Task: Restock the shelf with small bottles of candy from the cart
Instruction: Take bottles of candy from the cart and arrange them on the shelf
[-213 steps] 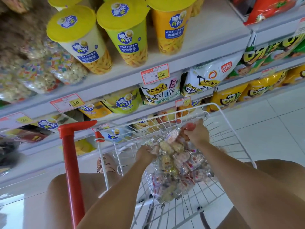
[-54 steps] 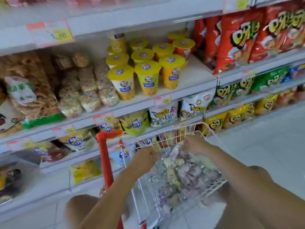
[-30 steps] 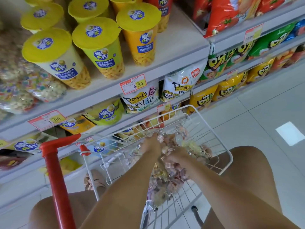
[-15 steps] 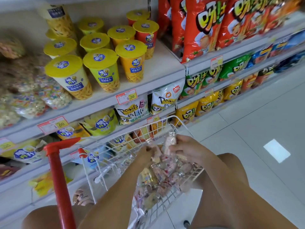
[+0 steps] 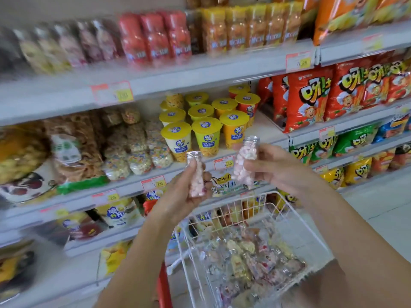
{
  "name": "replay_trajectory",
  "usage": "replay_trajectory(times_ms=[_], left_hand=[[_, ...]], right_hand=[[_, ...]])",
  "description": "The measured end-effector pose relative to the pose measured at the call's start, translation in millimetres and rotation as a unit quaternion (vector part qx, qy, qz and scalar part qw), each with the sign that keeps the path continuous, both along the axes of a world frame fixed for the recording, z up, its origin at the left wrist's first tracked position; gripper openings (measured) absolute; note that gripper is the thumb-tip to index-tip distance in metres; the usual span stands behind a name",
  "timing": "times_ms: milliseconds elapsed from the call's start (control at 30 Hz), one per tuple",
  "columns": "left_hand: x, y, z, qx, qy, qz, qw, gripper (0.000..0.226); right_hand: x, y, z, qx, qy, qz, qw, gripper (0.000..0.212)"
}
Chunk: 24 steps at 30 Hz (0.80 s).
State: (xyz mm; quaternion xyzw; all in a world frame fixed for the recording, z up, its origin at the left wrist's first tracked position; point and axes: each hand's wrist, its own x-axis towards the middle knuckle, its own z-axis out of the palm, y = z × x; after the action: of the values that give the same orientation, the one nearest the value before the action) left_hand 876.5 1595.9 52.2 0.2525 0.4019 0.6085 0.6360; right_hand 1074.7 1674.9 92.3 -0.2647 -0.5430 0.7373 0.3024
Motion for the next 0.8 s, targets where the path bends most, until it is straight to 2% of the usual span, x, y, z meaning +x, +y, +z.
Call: replay_trajectory(times_ms=[167, 300, 400, 500, 567, 633, 700, 733, 800], left_hand=[[-47, -27, 62, 0.069, 0.014, 0.118, 0.990, 0.033], [-90, -42, 106, 0.126, 0.049, 0.156, 0.979, 0.038], [-121, -44, 141, 0.148, 0.050, 0.191, 0.969, 0.031], [-147, -40, 172, 0.169, 0.079, 0.221, 0.957, 0.029], [-164, -33, 189, 0.169, 0.132, 0.249, 0.944, 0.027], [-183, -25, 203, 0.161, 0.222, 0.273, 0.922, 0.038], [-203, -15, 214, 0.155, 0.331, 0.277, 0.888, 0.059], [-210, -10, 219, 0.149, 0.389, 0.279, 0.865, 0.066], [-221, 2, 227, 0.124, 0.487, 0.298, 0.812, 0.064]], right_hand=[[-49, -14, 75, 0.110, 0.015, 0.026, 0.993, 0.057], [-95, -22, 129, 0.194, -0.026, 0.041, 0.980, 0.037], [-130, -19, 161, 0.303, -0.094, 0.017, 0.948, 0.027], [-162, -8, 190, 0.396, -0.162, -0.019, 0.904, 0.035], [-183, 0, 206, 0.415, -0.173, -0.047, 0.892, 0.037], [-203, 8, 220, 0.370, -0.133, -0.026, 0.919, 0.033], [-221, 14, 234, 0.300, -0.107, 0.029, 0.947, 0.050], [-229, 17, 240, 0.285, -0.111, 0.050, 0.951, 0.054], [-244, 21, 249, 0.317, -0.147, 0.053, 0.936, 0.045]])
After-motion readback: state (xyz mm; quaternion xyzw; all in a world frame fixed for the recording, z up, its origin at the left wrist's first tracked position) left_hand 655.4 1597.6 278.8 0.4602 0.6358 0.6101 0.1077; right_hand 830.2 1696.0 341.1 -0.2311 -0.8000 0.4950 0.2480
